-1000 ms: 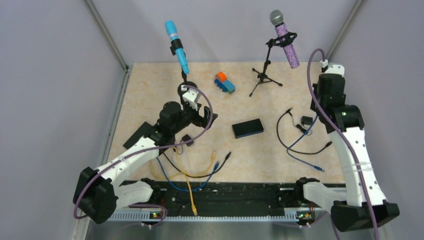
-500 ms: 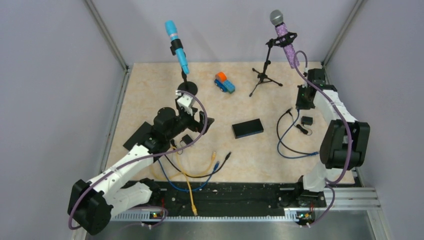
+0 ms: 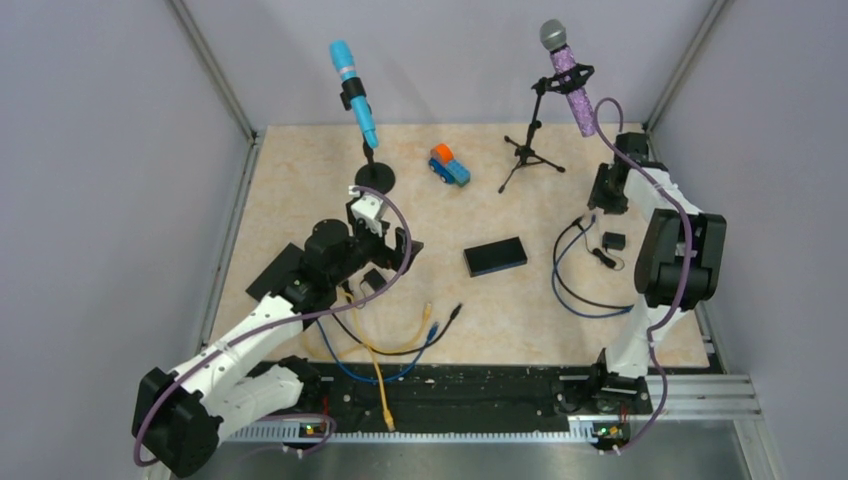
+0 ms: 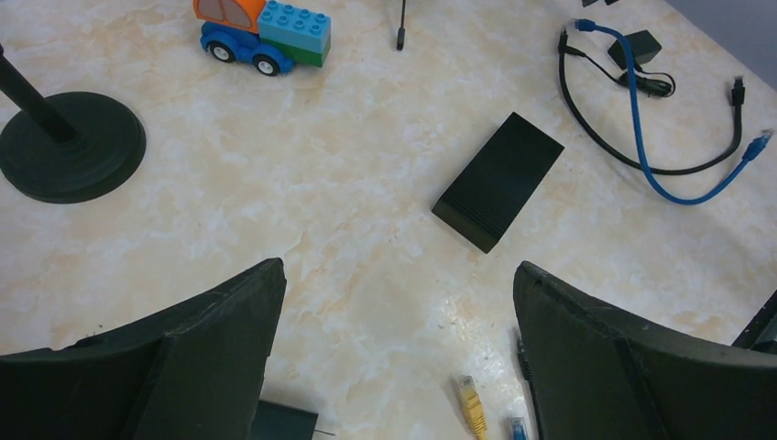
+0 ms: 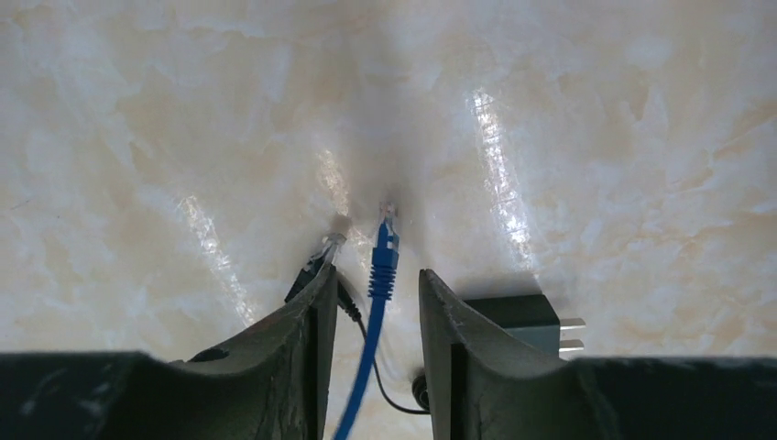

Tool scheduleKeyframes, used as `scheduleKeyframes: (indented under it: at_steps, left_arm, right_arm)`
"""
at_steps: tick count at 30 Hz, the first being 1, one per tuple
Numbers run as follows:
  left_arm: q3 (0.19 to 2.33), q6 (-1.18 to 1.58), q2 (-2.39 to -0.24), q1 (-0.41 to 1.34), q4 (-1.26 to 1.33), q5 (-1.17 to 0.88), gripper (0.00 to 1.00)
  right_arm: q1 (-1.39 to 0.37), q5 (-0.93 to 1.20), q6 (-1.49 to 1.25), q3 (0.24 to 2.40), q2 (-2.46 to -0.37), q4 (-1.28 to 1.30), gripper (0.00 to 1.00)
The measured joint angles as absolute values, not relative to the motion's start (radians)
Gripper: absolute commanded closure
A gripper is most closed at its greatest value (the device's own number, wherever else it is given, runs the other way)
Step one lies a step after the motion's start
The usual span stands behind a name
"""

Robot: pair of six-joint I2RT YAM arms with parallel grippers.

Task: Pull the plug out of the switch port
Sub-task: Place the connector at the center of the board.

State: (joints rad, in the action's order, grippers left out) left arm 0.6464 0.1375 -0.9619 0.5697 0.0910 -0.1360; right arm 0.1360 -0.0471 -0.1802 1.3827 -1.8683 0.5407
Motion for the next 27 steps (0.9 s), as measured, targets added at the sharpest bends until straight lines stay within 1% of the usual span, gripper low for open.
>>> scheduleKeyframes:
  at_steps: [2,7,9,14,15,16,18,23,25,27]
  left_arm:
    - [0.642,0.134,-0.957,0.57,0.084,-0.131,0.01]
    - [0.632,0.134,-0.944,0.57,0.056,-0.06,0.01]
    - [0.628,0.139,-0.942,0.57,0.046,-0.025,0.01]
    - [0.612,0.16,-0.921,0.567,0.02,0.057,0.01]
    - [0.611,0.163,-0.914,0.566,0.014,0.076,0.01]
    - [0.611,0.167,-0.907,0.565,0.009,0.089,0.01]
    - [0.611,0.171,-0.891,0.564,-0.001,0.121,0.01]
    - [0.611,0.176,-0.847,0.564,-0.018,0.184,0.01]
    - [0.611,0.178,-0.829,0.563,-0.031,0.208,0.01]
    - [0.611,0.181,-0.812,0.563,-0.044,0.238,0.01]
  right_arm:
    - [0.137,-0.055,-0.188,1.383,-1.864,0.538,0.59]
    - [0.142,-0.056,-0.222,1.372,-1.78,0.539,0.46]
    - [0.142,-0.023,-0.246,1.317,-1.674,0.511,0.43]
    - [0.112,0.099,-0.329,1.102,-1.333,0.433,0.38]
    - [0.084,0.112,-0.346,1.065,-1.285,0.419,0.36]
    - [0.041,0.121,-0.364,1.034,-1.251,0.408,0.32]
    - [-0.097,0.124,-0.394,0.985,-1.226,0.384,0.27]
    - [-0.443,0.087,-0.466,0.894,-1.269,0.36,0.25]
    - [-0.539,0.062,-0.481,0.89,-1.31,0.351,0.24]
    - [-0.599,0.025,-0.482,0.897,-1.354,0.343,0.21]
